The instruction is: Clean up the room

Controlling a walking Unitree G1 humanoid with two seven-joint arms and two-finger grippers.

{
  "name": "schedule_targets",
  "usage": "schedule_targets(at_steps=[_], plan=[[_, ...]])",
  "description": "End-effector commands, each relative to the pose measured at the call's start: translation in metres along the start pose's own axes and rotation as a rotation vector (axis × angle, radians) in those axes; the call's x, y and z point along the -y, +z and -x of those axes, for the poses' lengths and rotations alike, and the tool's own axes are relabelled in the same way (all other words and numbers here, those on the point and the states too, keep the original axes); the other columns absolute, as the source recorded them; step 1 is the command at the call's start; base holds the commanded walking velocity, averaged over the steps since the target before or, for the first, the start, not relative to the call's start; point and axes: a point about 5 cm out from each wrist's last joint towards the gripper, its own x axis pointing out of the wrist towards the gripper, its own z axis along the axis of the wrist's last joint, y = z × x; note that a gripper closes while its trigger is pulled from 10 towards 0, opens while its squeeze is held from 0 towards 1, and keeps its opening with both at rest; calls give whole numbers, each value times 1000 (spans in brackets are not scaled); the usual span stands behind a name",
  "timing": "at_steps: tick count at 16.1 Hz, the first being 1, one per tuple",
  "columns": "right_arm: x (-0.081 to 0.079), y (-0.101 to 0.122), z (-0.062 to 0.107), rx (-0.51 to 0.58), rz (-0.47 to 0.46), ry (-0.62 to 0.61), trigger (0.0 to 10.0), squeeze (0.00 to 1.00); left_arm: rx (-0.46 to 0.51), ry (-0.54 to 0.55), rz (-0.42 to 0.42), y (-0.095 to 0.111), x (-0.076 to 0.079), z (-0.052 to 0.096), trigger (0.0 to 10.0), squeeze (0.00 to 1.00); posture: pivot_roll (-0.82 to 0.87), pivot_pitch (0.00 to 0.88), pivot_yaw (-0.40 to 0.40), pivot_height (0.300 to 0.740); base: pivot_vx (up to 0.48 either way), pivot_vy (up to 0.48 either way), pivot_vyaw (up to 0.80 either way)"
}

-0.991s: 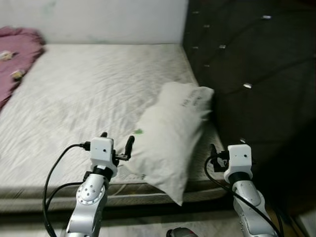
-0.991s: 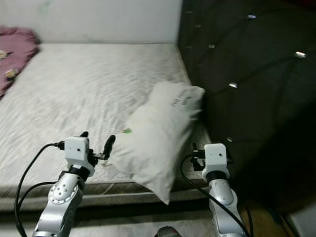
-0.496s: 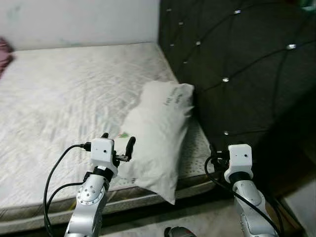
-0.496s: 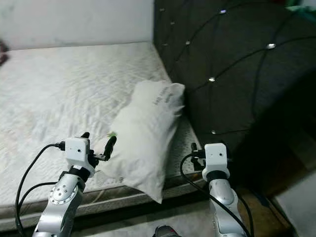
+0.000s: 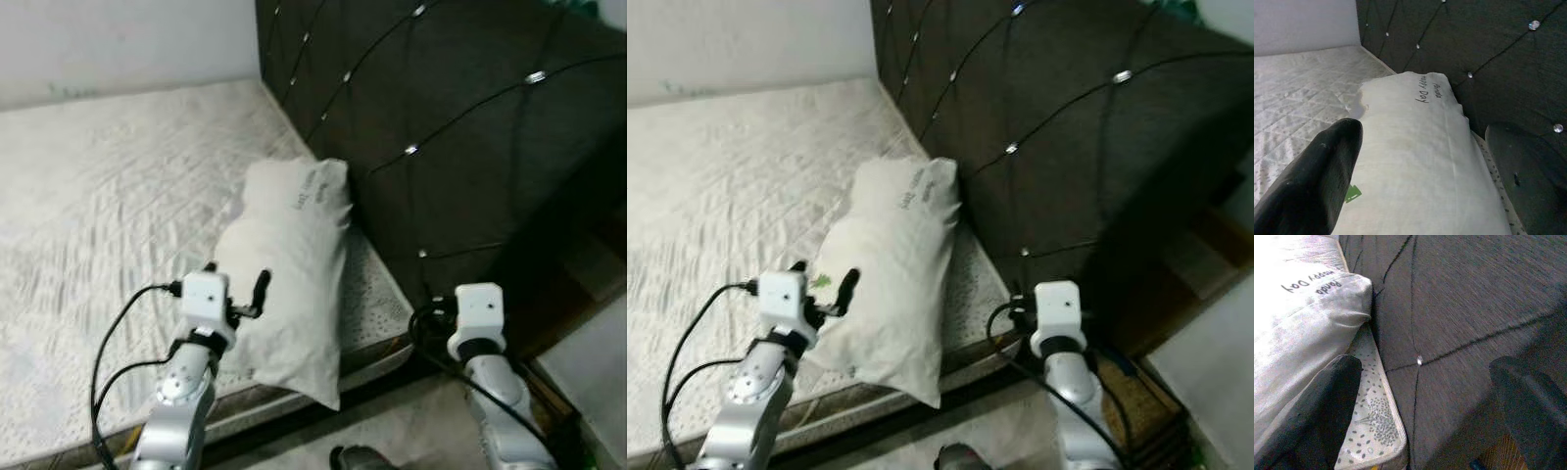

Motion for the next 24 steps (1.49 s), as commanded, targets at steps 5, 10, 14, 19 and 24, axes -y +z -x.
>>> schedule_targets(at_steps=[5, 10, 14, 19, 24], plan=[[-2, 6, -1, 33, 25, 26, 10000, 0, 19, -17, -8, 3, 0, 2, 10000, 0, -76, 13, 24, 740, 154, 0, 0], [-2, 5, -1, 30, 22, 28, 10000, 0, 19, -18, -10, 3, 0, 1, 10000, 0, -75, 14, 26, 740, 260, 0, 0], [-1, 5, 0, 29, 22, 27, 10000, 0, 7, -4, -3, 0, 1, 2, 10000, 0, -72, 19, 23, 740, 126, 0, 0], [0, 3, 1, 21, 18, 31, 10000, 0, -28, 20, -15, -5, 0, 4, 10000, 0, -64, 20, 19, 740, 0, 0, 0], [-2, 1, 0, 14, 6, 33, 10000, 0, -49, 44, -1, -8, -3, 6, 10000, 0, -57, 19, 16, 740, 0, 0, 0]])
